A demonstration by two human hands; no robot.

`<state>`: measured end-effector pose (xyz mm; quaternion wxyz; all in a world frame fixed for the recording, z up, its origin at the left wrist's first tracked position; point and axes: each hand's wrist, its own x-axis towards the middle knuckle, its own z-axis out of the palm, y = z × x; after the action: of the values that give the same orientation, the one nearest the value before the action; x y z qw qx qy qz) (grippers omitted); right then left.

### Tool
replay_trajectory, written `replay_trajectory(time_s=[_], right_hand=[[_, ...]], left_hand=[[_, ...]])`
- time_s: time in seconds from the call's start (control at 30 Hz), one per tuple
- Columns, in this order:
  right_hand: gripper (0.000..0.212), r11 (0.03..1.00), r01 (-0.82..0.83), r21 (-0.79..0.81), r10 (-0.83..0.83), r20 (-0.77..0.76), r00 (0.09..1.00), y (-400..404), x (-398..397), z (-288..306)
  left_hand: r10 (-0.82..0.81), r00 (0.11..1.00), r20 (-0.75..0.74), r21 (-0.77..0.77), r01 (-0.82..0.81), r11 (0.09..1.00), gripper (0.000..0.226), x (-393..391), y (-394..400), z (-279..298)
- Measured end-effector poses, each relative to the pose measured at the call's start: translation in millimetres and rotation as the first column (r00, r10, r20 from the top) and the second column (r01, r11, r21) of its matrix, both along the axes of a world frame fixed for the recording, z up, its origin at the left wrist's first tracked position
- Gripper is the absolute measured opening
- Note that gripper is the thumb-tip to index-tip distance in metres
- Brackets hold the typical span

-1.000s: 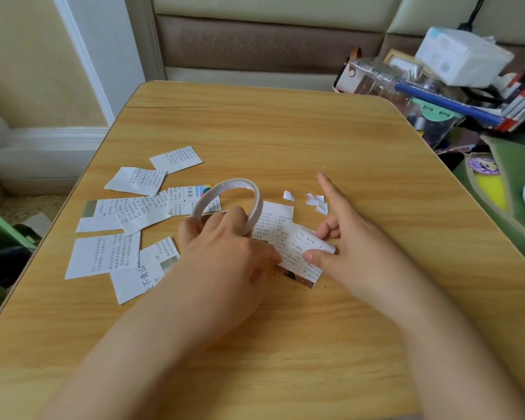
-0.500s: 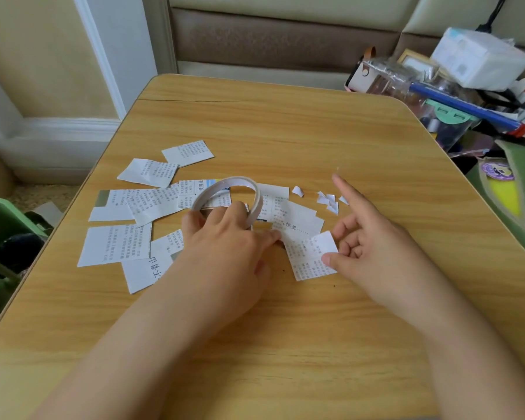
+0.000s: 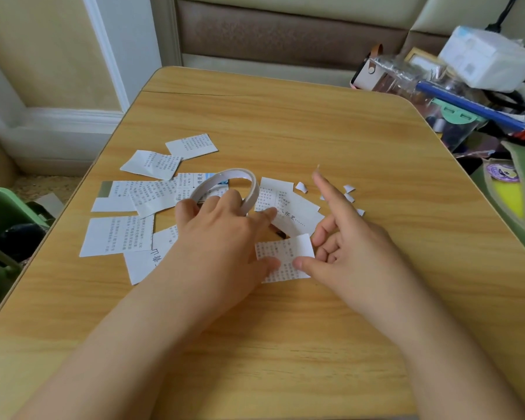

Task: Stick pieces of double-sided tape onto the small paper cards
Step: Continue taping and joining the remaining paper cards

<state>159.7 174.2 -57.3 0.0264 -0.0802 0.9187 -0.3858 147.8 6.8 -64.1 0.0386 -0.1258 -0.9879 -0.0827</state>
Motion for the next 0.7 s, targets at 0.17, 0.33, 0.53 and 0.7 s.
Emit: replay_trajectory(time_s=[0.17, 0.33, 0.53, 0.7], right_hand=[[0.091, 0.998, 0.050, 0.036, -0.047, -0.088, 0.995, 0, -2, -1], [0.015, 0.844, 0.170, -0.508, -0.025, 0.280, 0.960, 9, 5, 21], [0.026, 0.816, 0.223, -0.533, 0.185, 0.607, 0.773, 4, 8, 25], [0.027, 0.838, 0.226, -0.496, 0.161, 0.623, 0.766, -3, 8, 22]], left_hand=[[0.034, 0.999, 0.011, 0.068, -0.035, 0.997, 0.052, 0, -1, 3], [-0.012, 0.999, 0.043, 0.219, 0.002, 0.976, 0.022, 1, -7, 11], [-0.013, 0.997, 0.080, 0.189, -0.003, 0.982, 0.018, 2, -6, 11], [0.011, 0.996, 0.092, 0.159, -0.025, 0.987, 0.015, 2, -5, 10]])
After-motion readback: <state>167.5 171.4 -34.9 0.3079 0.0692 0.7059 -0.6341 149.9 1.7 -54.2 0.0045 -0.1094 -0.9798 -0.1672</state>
